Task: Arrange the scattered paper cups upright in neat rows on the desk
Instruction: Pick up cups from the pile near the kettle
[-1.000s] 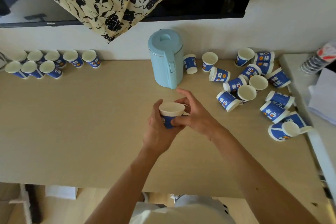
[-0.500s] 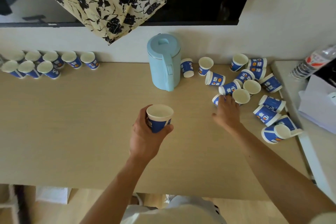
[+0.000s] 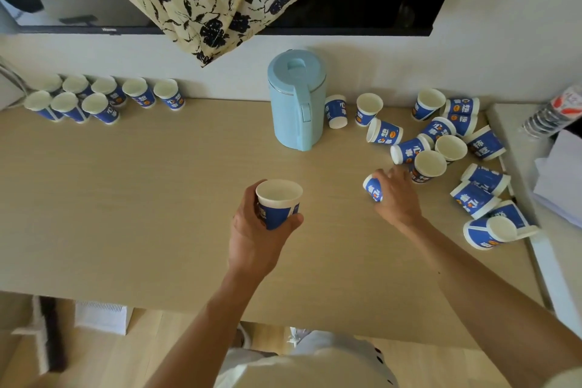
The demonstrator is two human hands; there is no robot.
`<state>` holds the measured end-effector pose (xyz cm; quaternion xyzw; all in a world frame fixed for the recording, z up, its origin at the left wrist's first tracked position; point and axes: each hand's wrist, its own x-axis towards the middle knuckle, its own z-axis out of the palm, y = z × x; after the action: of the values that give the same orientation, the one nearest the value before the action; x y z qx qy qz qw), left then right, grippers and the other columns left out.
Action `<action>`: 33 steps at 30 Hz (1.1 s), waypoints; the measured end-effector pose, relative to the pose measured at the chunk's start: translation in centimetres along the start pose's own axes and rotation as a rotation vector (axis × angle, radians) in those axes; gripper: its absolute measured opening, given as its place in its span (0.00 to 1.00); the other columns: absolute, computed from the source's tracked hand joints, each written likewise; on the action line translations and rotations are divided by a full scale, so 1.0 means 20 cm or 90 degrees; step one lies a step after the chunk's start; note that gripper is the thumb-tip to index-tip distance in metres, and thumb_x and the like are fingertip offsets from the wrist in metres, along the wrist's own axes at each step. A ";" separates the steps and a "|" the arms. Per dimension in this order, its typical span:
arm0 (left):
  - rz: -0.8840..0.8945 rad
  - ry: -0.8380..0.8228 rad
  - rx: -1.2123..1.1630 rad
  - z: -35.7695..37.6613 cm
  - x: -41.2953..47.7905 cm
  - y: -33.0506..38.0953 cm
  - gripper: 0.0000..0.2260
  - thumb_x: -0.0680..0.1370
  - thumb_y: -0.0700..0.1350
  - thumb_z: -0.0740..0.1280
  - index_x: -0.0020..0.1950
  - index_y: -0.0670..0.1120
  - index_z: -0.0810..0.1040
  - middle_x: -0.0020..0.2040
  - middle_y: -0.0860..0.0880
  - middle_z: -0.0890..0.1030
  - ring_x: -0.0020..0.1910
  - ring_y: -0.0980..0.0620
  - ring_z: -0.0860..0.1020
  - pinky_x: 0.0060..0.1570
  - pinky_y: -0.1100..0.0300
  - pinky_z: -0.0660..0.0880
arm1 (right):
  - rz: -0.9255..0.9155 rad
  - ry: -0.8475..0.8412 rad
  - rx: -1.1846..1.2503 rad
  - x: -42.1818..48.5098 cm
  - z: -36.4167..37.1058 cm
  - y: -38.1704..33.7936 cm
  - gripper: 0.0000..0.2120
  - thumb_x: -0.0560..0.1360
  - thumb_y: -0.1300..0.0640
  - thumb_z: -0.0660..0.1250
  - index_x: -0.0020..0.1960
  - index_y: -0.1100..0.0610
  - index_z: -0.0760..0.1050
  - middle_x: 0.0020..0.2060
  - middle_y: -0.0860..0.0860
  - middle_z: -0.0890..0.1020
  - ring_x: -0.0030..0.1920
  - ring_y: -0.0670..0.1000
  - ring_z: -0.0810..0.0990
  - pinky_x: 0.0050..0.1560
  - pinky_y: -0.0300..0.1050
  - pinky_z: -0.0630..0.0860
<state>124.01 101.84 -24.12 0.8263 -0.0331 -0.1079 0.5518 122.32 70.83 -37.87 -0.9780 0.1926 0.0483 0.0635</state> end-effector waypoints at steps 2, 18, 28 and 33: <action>-0.002 -0.002 -0.004 0.01 -0.01 0.00 0.28 0.67 0.44 0.81 0.63 0.54 0.75 0.50 0.65 0.82 0.49 0.67 0.79 0.41 0.73 0.75 | -0.025 -0.005 0.035 -0.01 -0.02 -0.03 0.27 0.68 0.54 0.77 0.65 0.55 0.73 0.57 0.56 0.76 0.56 0.59 0.75 0.59 0.53 0.73; -0.013 -0.007 -0.011 0.04 0.01 -0.02 0.28 0.67 0.45 0.81 0.64 0.55 0.75 0.52 0.61 0.82 0.49 0.66 0.79 0.41 0.72 0.75 | 0.059 0.061 0.497 -0.19 0.20 -0.05 0.57 0.60 0.56 0.86 0.79 0.56 0.55 0.65 0.51 0.68 0.62 0.47 0.71 0.63 0.40 0.69; -0.025 0.006 -0.015 -0.03 0.02 -0.08 0.27 0.68 0.44 0.81 0.63 0.54 0.75 0.51 0.59 0.82 0.48 0.63 0.80 0.40 0.69 0.77 | 0.250 0.143 0.664 -0.21 0.30 -0.16 0.30 0.62 0.57 0.83 0.60 0.49 0.73 0.54 0.49 0.82 0.53 0.53 0.82 0.54 0.45 0.77; -0.025 0.040 -0.030 -0.18 0.07 -0.11 0.25 0.68 0.42 0.81 0.61 0.55 0.76 0.50 0.64 0.82 0.46 0.64 0.80 0.41 0.70 0.75 | 0.188 0.138 0.703 -0.20 0.23 -0.32 0.27 0.63 0.55 0.83 0.53 0.38 0.74 0.45 0.39 0.83 0.42 0.38 0.80 0.43 0.28 0.73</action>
<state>126.00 105.70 -25.12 0.8164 0.0033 -0.0932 0.5699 120.82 78.86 -41.31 -0.7620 0.3292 -0.1513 0.5367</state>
